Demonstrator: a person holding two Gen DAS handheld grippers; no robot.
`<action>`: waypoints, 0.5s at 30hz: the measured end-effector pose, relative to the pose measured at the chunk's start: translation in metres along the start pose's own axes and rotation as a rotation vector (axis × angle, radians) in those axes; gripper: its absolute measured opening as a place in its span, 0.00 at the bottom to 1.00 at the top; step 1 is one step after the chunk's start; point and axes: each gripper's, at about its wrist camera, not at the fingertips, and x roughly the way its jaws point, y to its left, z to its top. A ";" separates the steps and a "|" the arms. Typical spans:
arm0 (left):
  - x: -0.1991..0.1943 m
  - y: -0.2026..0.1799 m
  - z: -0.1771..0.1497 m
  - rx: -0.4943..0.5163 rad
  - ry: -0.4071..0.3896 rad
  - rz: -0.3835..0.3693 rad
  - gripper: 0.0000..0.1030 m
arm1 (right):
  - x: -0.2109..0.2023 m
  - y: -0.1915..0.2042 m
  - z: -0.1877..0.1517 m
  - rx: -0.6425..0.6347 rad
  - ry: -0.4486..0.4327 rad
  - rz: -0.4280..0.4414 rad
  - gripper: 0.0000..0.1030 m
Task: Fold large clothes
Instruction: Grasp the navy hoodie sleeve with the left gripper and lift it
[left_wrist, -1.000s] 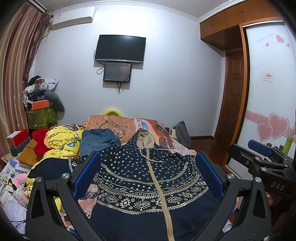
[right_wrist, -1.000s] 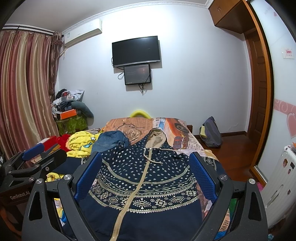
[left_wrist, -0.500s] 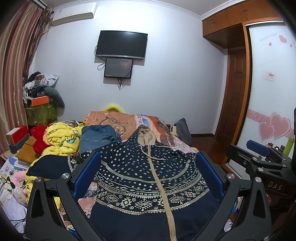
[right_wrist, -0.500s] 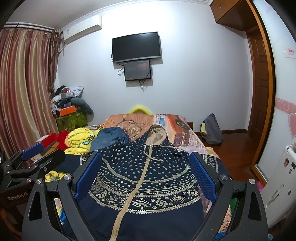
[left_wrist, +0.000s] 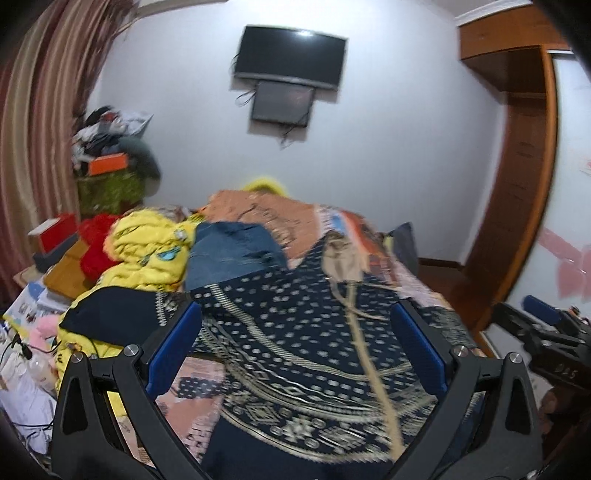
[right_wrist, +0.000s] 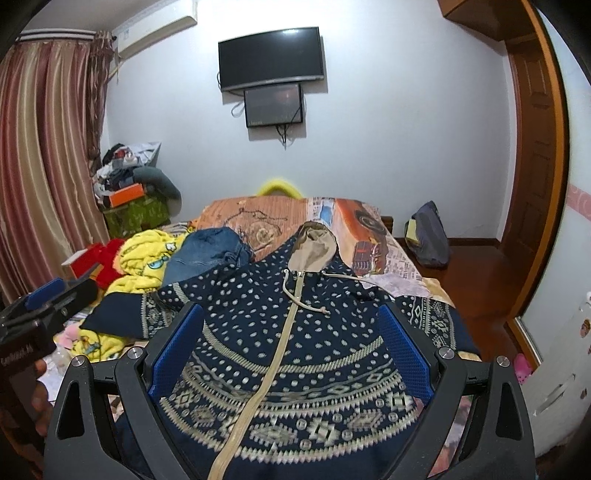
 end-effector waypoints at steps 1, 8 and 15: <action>0.012 0.008 0.003 -0.007 0.017 0.008 1.00 | 0.009 -0.002 0.002 -0.002 0.009 -0.003 0.91; 0.079 0.092 0.022 -0.148 0.112 0.105 1.00 | 0.069 -0.017 0.023 -0.040 0.067 -0.021 0.91; 0.135 0.194 0.008 -0.271 0.253 0.248 1.00 | 0.135 -0.026 0.026 -0.062 0.188 -0.011 0.91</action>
